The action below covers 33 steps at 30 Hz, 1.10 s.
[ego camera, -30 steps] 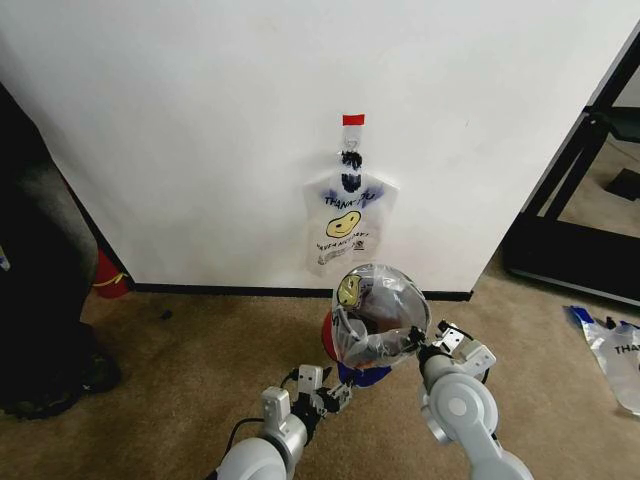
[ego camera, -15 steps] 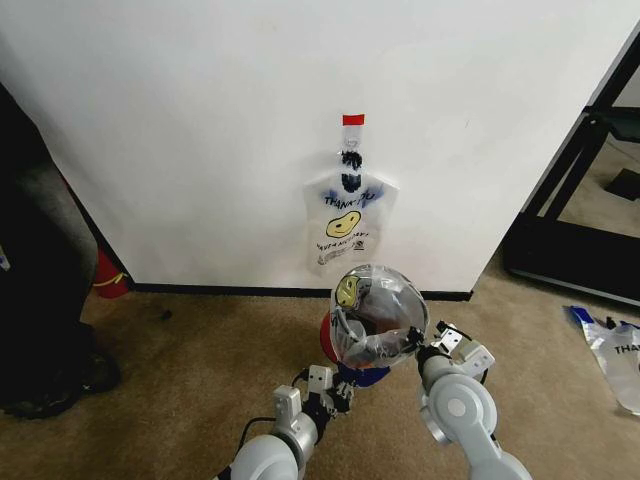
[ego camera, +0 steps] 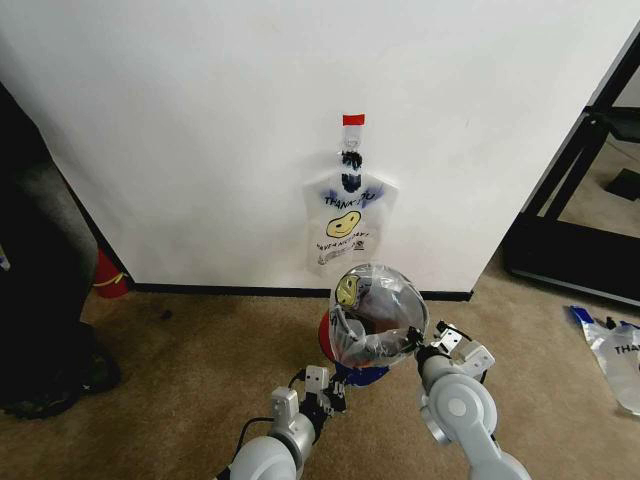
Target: Pick up the garbage bag from the wall and place it over the trash bin.
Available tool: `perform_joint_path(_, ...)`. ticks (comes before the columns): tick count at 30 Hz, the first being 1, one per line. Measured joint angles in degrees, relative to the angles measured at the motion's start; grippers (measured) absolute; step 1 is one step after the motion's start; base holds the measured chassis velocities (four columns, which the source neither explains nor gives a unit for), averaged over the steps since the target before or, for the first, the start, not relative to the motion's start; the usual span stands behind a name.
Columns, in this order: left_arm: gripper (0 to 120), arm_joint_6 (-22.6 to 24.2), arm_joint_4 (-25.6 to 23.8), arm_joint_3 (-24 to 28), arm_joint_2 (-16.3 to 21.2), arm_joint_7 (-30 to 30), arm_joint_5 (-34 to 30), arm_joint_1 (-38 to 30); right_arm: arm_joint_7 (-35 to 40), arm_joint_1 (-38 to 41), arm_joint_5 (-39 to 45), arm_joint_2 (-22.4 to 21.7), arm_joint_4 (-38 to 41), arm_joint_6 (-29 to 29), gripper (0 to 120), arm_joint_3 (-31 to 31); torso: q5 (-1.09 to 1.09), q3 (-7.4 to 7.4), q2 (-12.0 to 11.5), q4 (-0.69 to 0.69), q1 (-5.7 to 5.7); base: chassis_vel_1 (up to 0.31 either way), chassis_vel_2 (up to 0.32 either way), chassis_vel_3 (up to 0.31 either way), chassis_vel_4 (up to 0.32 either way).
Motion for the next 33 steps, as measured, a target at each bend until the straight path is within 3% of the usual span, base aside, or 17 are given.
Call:
perform_joint_path(20,0,-3.0,0.3,-3.6,-0.3,-0.2,1.2,2.8,-0.8,-1.1,0.2,0.0,0.8,0.4,0,0.4,0.0,0.0,0.0,0.0,0.0,0.0,0.0,0.0,0.0)
perform_joint_path(33,0,-4.1,3.2,0.8,-1.9,0.2,4.1,1.9,-0.7,-0.5,1.6,0.1,1.5,0.5,0,0.5,0.01,0.0,0.0,0.0,0.0,0.0,0.0,0.0,0.0)
